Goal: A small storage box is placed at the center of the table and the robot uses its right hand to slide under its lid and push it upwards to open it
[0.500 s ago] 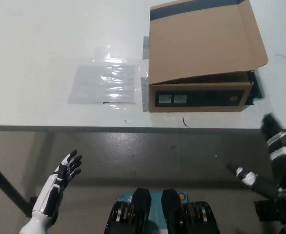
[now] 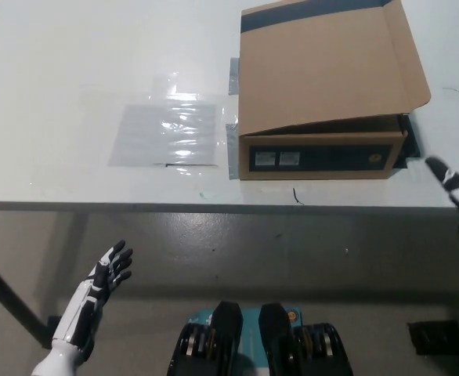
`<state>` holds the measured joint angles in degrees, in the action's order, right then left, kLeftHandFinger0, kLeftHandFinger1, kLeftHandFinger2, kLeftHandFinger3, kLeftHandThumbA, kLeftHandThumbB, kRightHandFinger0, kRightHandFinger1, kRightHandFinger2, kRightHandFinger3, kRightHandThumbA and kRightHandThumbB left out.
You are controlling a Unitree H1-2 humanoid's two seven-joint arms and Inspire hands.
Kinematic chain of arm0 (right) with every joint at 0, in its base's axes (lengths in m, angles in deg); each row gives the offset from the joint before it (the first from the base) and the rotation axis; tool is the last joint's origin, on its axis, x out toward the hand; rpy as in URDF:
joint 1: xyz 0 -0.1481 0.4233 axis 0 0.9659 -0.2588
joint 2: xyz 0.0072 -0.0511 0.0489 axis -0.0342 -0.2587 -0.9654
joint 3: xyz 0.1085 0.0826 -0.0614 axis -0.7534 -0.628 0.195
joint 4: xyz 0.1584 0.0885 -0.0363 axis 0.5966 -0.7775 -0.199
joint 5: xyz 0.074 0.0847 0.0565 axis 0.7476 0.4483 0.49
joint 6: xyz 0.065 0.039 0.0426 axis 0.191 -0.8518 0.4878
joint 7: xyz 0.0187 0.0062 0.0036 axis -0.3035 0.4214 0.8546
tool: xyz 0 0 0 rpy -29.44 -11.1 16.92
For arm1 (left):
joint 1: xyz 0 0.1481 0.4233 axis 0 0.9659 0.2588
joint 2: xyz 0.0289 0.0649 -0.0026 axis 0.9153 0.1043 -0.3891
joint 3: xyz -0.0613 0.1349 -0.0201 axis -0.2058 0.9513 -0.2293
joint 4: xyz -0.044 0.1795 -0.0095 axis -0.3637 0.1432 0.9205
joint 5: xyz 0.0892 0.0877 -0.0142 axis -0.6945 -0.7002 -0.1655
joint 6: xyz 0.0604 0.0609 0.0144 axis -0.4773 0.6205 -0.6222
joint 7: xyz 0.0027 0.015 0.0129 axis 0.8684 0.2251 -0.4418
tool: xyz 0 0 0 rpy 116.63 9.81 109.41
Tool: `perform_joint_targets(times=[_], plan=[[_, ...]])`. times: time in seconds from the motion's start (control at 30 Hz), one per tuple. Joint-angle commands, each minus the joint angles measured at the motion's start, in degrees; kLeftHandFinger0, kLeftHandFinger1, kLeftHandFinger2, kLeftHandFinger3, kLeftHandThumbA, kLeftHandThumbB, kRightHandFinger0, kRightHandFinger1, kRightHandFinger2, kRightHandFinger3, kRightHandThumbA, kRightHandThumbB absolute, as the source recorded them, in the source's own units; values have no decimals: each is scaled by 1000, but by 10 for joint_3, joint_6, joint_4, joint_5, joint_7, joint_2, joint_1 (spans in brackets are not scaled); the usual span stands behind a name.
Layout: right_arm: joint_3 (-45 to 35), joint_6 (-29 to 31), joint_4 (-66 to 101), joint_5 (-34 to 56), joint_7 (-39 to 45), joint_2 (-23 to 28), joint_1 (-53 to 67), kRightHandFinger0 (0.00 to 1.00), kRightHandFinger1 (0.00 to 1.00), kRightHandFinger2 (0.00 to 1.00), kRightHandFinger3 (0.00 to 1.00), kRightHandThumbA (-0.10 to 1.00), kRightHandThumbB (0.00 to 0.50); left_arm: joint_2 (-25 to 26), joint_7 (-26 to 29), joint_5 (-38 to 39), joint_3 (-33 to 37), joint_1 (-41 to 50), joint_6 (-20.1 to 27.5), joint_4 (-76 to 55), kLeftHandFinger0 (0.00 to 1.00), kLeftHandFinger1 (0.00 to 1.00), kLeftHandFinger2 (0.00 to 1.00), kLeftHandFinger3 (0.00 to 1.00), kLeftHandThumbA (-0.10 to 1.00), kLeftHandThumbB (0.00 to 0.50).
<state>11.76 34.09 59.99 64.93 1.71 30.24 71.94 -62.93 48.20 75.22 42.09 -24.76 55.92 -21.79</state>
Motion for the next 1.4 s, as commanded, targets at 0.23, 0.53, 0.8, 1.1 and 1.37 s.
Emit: perform_joint_targets(times=[0.23, 0.53, 0.8, 1.1, 1.37], plan=[[-60, -67, -101, 201, 14, -12, -114, 1000, 1000, 1000, 1000, 1000, 217, 2, -8, 7, 1, -7, 17, -17, 1000, 1000, 1000, 1000, 1000, 256], [-83, -78, -184, 226, 21, -21, -167, 1000, 1000, 1000, 1000, 1000, 226, 2, -10, 8, 2, -6, 16, -13, 1000, 1000, 1000, 1000, 1000, 255], [-99, -70, -254, 247, 37, -23, -196, 1000, 1000, 1000, 1000, 1000, 239, 1, -8, 4, 3, -7, 18, -11, 1000, 1000, 1000, 1000, 1000, 240], [-116, -73, -309, 268, 54, -23, -217, 1000, 1000, 1000, 1000, 1000, 245, 1, -8, 5, 2, -9, 24, -6, 1000, 1000, 1000, 1000, 1000, 251], [-117, -76, -318, 268, 53, -29, -220, 1000, 1000, 1000, 1000, 1000, 230, 1, -8, 5, 2, -7, 17, -9, 1000, 1000, 1000, 1000, 1000, 259]])
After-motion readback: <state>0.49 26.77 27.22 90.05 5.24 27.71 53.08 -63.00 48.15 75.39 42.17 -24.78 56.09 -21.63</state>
